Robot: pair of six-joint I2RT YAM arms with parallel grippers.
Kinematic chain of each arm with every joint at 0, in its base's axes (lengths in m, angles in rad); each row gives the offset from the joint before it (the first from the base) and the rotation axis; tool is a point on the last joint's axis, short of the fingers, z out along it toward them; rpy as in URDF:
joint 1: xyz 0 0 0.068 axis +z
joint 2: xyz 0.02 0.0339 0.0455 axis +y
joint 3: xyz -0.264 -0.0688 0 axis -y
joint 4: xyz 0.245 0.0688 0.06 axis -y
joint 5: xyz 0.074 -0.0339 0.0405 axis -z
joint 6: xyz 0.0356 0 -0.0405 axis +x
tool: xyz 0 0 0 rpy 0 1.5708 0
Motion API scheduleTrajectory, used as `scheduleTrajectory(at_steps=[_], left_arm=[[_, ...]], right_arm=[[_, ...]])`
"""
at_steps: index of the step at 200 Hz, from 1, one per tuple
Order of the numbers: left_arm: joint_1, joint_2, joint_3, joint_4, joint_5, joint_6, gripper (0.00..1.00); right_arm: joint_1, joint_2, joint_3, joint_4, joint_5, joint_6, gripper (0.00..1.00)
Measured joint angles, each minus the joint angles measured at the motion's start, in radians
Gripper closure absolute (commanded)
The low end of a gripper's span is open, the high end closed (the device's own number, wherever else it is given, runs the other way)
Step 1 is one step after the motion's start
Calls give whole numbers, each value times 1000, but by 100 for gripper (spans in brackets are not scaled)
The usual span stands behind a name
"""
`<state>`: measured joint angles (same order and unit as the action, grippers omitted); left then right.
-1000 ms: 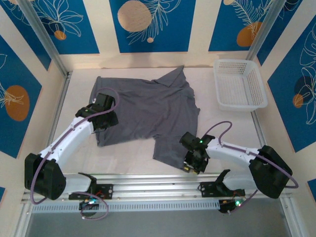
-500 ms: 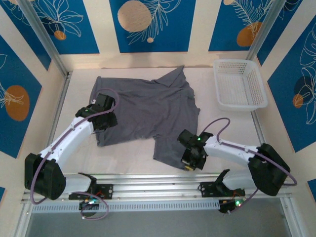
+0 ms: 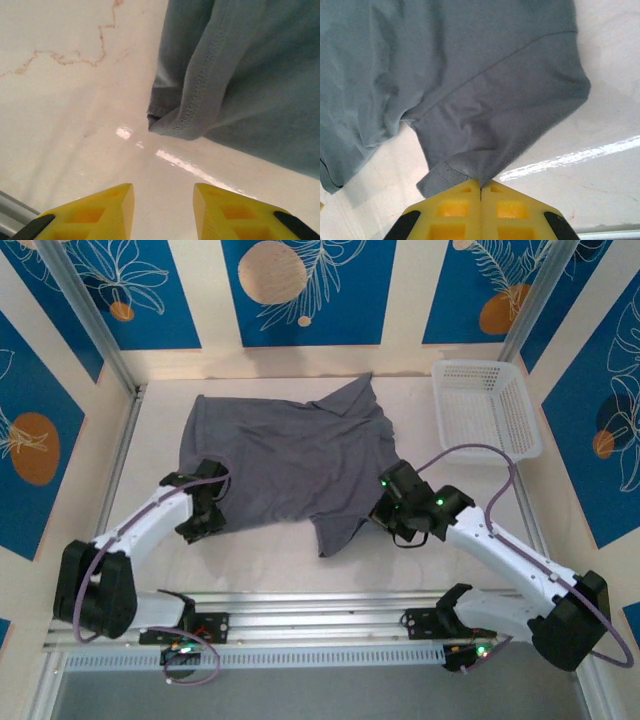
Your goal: Fold the inside-out t-shirt
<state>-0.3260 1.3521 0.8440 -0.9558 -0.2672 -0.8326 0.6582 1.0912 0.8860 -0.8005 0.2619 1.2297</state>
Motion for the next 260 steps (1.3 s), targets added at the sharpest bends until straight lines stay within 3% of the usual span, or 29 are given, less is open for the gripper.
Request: scheduleTrajectory(at_steps=[26,46,70,104,122,145,176,216,238,260], left_arm=[[-23,87,0,22,-26,-13,51],[-23,132,0,76,-43,-6,50],[-23,189,9,119,-77,3,58],[-12,287,42,127,-142,-2,78],[-11,288,45,116,-176,1,85],[-3,242,57,91,-207,4,100],[18,129,147,50,-211,81,100],[25,16,396,39,-149,243,100],[51,58,525,51,-121,315,100],[103,215,607,100,-93,351,100]], right_arm=[[-10,5,4,12,-3,-13,100],[-26,3,4,16,-3,-21,100],[-46,-12,5,14,-3,-30,100],[-70,-45,16,-1,-3,-38,100],[-81,-57,30,-15,-3,-42,100],[-122,-63,82,-53,-2,-63,100],[-251,-75,240,-113,3,-135,100],[-379,-63,553,-144,4,-272,100],[-415,-13,692,-137,-6,-336,100],[-463,76,724,-100,-38,-372,100]])
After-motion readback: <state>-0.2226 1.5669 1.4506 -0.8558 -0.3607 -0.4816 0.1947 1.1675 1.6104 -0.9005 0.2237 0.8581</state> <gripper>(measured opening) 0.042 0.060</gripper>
